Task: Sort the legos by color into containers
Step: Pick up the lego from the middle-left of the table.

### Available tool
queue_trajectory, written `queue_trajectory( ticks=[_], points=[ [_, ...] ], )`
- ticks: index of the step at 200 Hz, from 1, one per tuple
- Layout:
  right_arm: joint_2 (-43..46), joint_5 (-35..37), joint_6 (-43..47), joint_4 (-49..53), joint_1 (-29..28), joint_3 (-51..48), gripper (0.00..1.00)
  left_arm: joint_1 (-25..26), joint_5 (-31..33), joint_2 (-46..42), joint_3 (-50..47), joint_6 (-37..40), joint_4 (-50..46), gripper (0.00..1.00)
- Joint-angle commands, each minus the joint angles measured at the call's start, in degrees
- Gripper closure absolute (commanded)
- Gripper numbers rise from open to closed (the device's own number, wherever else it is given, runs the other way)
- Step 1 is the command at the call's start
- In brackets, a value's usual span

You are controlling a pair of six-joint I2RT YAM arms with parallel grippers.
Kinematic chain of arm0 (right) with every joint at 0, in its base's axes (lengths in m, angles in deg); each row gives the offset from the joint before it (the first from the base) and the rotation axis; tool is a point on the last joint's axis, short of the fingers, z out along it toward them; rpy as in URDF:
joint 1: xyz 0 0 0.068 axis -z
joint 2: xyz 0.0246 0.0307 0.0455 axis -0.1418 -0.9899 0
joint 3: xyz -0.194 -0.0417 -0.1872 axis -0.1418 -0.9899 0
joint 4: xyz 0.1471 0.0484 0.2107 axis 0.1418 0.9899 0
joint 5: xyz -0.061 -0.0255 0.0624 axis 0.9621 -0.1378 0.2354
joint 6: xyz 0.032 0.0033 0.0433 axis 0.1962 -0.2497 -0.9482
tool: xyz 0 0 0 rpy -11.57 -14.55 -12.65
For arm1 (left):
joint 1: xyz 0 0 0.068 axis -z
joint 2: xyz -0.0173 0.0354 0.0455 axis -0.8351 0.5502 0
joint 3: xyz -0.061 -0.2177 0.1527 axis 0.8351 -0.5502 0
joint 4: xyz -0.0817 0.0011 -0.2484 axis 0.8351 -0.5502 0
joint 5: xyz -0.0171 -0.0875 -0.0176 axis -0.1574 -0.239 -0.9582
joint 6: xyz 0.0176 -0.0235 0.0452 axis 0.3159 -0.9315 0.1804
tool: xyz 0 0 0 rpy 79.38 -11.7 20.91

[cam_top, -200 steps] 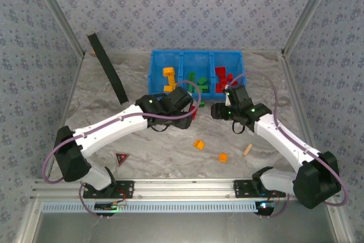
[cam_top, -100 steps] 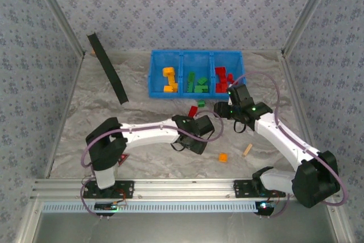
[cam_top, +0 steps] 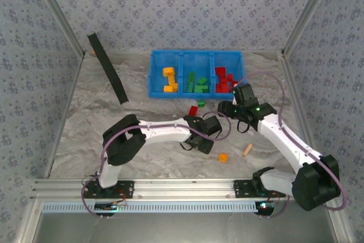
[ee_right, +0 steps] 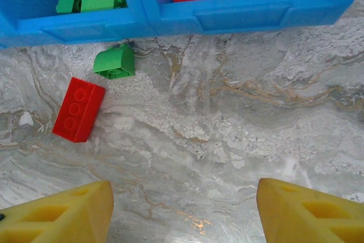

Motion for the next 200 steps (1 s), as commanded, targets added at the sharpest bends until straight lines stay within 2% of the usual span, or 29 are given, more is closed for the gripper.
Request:
queue_trajectory(
  ticks=[1,51,75,98,165,200],
  points=[
    [1.69,-0.92,1.05,1.69,1.0,-1.1,0.31,0.5,-1.06,1.13,0.89,-1.14,-0.04,0.34],
    [2.98,-1.72,1.4,1.98,2.73,-1.73,0.31,0.51,-2.24,2.35,-0.73,-2.66,0.8,0.51],
    [4.05,-1.87,1.58,2.72,3.65,-1.98,0.3,0.45,-1.51,1.85,-1.84,-2.84,0.4,0.6],
    [5.48,-3.43,1.83,2.87,4.97,-2.5,0.29,0.07,0.11,-0.3,-2.77,-2.37,-0.92,0.65],
    [3.08,-8.28,1.23,-0.74,5.11,-3.62,0.26,-7.73,5.6,-16.06,-0.31,4.6,-8.58,0.68],
    [-1.78,-5.83,-1.4,-4.05,-0.28,-2.56,0.26,-14.64,7.92,-21.47,3.8,10.11,-11.1,0.66]
  ],
)
